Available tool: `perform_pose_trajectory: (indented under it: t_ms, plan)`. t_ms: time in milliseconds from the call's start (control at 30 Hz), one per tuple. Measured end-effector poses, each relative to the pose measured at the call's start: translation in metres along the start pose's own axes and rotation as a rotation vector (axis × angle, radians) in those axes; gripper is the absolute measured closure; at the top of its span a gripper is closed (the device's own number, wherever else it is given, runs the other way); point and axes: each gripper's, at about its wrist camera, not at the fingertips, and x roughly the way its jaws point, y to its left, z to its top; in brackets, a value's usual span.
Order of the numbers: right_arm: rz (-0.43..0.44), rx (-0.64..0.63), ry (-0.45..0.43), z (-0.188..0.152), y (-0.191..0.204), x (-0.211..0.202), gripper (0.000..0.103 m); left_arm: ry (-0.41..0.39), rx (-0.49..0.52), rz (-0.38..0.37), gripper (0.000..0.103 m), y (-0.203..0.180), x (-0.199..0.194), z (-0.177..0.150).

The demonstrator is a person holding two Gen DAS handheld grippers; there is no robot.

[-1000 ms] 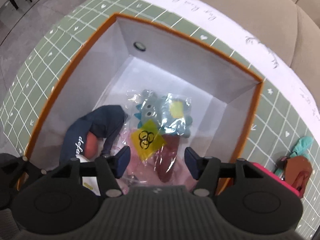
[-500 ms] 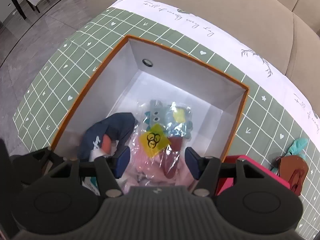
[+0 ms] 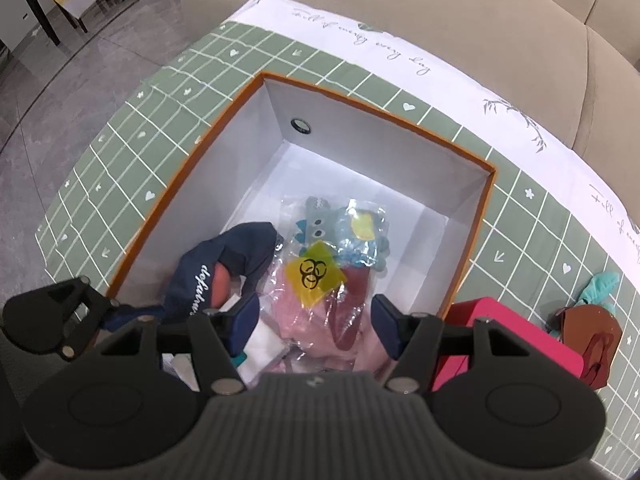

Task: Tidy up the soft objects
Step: 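Move both grippers back to the brown cloth and teal-haired doll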

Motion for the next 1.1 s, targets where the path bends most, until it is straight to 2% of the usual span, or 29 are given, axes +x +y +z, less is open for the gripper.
perform_pose_trajectory:
  t_ms: [167,333,500,667,800,933,1100]
  plan:
    - [0.024,0.009,-0.041,-0.004,-0.008,-0.017,0.041,0.027,-0.074,-0.012,0.01,0.012,-0.008,-0.004]
    - [0.02,0.053,-0.115,-0.005,-0.034,-0.049,0.037,-0.012,-0.098,-0.023,0.01,0.017,-0.029,0.003]
    - [-0.048,0.137,-0.206,-0.018,-0.091,-0.085,0.033,-0.057,-0.059,-0.004,0.01,0.001,-0.057,0.022]
    - [-0.113,0.303,-0.226,-0.054,-0.171,-0.101,0.032,-0.129,-0.013,-0.079,0.01,-0.032,-0.077,0.048]
    - [-0.16,0.439,-0.218,-0.089,-0.238,-0.089,0.032,-0.156,0.028,-0.116,0.01,-0.069,-0.078,0.07]
    - [-0.189,0.556,-0.18,-0.119,-0.293,-0.048,0.032,-0.138,0.027,-0.166,0.01,-0.109,-0.063,0.093]
    - [-0.148,0.676,-0.15,-0.148,-0.331,-0.002,0.033,-0.133,0.051,-0.208,0.01,-0.152,-0.055,0.116]
